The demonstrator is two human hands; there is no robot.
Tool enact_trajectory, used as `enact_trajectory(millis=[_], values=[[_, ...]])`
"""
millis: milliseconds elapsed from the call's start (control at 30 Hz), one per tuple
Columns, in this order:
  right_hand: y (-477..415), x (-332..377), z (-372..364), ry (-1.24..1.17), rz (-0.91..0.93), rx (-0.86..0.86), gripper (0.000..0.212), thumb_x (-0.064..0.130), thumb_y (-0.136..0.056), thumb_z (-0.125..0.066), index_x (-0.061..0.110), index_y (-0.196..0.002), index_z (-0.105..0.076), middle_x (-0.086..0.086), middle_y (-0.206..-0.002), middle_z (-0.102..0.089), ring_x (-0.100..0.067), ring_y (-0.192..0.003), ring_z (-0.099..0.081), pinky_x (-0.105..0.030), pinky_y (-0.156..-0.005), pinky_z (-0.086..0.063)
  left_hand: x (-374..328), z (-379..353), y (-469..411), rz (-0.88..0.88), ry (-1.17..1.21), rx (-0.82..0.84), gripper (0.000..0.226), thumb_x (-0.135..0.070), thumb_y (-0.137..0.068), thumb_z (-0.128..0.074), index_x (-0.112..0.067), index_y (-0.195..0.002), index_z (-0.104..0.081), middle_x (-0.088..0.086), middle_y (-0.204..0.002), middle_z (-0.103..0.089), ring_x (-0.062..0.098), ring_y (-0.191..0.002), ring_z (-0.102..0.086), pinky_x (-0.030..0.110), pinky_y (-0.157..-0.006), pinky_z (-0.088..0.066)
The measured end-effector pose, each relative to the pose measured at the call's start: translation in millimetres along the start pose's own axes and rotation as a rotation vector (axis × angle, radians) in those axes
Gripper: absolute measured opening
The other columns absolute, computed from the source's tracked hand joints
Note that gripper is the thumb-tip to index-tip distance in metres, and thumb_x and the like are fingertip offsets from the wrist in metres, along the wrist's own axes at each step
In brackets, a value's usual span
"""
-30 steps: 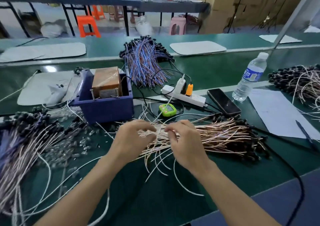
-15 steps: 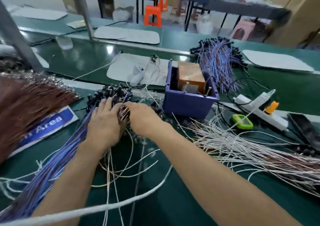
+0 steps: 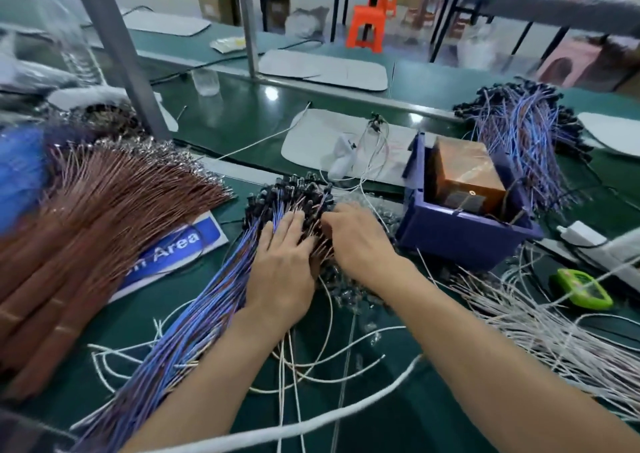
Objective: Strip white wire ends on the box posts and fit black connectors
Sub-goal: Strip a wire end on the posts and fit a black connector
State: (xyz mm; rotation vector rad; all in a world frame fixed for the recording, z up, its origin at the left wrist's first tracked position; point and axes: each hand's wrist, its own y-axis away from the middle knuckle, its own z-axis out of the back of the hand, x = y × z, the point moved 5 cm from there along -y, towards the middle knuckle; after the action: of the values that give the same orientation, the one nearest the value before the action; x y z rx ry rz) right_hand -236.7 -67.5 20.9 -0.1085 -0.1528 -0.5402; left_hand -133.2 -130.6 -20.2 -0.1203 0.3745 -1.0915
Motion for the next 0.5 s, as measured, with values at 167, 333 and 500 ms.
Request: enact_trajectory(millis=[167,333,500], values=[[1.8,-3.6,4.7,0.000,0.023,0.035,0.026,-0.001,-0.088,-0.052,0.015,-0.106,-0.060,-0.008,-0.107,-0.061,-0.032,-0.105,-0.058,-0.043,-0.090,-0.043,-6.1,8.3,-2.9,0.015,-0.044,-0.074,0.028,-0.006,-0.072,-0.078,-0.013,-0.099,-0.080,0.012,-0.140,-0.065,0.031,-0.136,-0.054,0.049,-0.119,-0.034],[14.2,-14.1,8.4,0.005,0.018,0.056,0.026,-0.004,-0.087,-0.054,0.016,-0.104,-0.053,-0.010,-0.102,-0.066,-0.034,-0.098,-0.062,-0.040,-0.077,-0.042,-15.5,16.1,-6.6,0.149,0.093,-0.106,0.028,-0.010,-0.074,-0.080,-0.016,-0.101,-0.082,0.007,-0.138,-0.066,0.028,-0.134,-0.053,0.042,-0.118,-0.030],[24.3,-32.3,29.3,-0.082,-0.024,0.029,0.025,0.000,-0.089,-0.054,0.019,-0.097,-0.069,-0.007,-0.095,-0.070,-0.031,-0.090,-0.064,-0.036,-0.071,-0.045,-46.4,19.6,-8.7,0.066,0.210,-0.084,0.026,-0.009,-0.083,-0.077,-0.015,-0.107,-0.081,0.005,-0.121,-0.075,0.028,-0.115,-0.066,0.039,-0.104,-0.048]])
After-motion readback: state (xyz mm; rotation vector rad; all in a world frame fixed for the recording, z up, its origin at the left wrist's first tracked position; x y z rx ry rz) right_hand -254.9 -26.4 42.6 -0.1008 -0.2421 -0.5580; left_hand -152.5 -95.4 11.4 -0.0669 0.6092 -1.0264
